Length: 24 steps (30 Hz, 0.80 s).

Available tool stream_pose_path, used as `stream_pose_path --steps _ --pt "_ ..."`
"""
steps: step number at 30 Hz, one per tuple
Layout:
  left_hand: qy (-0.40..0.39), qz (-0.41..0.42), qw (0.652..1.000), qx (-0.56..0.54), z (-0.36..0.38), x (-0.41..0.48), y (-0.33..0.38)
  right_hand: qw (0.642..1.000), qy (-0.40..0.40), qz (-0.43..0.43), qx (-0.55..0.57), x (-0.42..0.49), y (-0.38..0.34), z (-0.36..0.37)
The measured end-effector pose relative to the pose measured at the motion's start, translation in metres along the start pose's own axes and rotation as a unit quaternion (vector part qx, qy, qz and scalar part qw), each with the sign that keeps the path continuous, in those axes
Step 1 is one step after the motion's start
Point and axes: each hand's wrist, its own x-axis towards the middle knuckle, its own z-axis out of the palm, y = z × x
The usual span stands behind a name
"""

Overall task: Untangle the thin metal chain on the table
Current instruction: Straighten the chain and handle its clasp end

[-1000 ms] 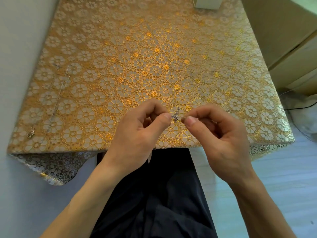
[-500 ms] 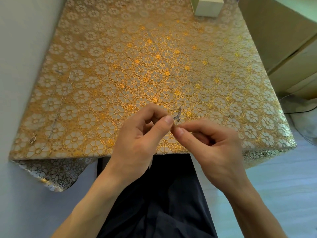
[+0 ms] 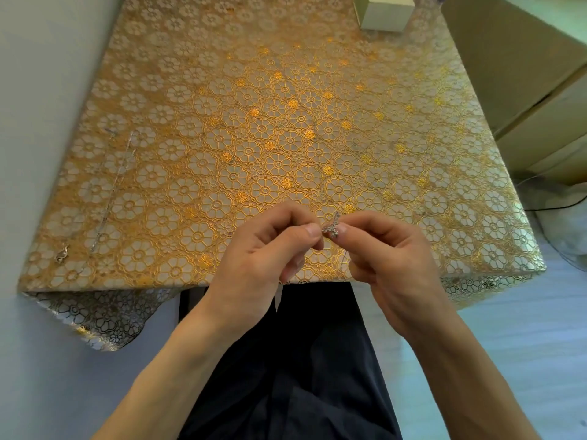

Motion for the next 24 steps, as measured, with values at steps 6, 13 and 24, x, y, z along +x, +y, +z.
stream_pose_path --steps 6,13,24 --pt "0.005 -0.018 1.0 0.006 -0.003 0.001 -0.006 0.998 0.01 0.03 0.05 0.001 0.001 -0.001" --pt "-0.016 0.022 1.0 0.006 0.0 0.001 -0.008 0.995 -0.008 0.039 0.089 -0.002 0.002 0.006" --pt "0.074 0.062 0.977 0.188 -0.003 0.0 -0.016 0.996 0.016 -0.066 -0.055 -0.008 0.007 0.009"
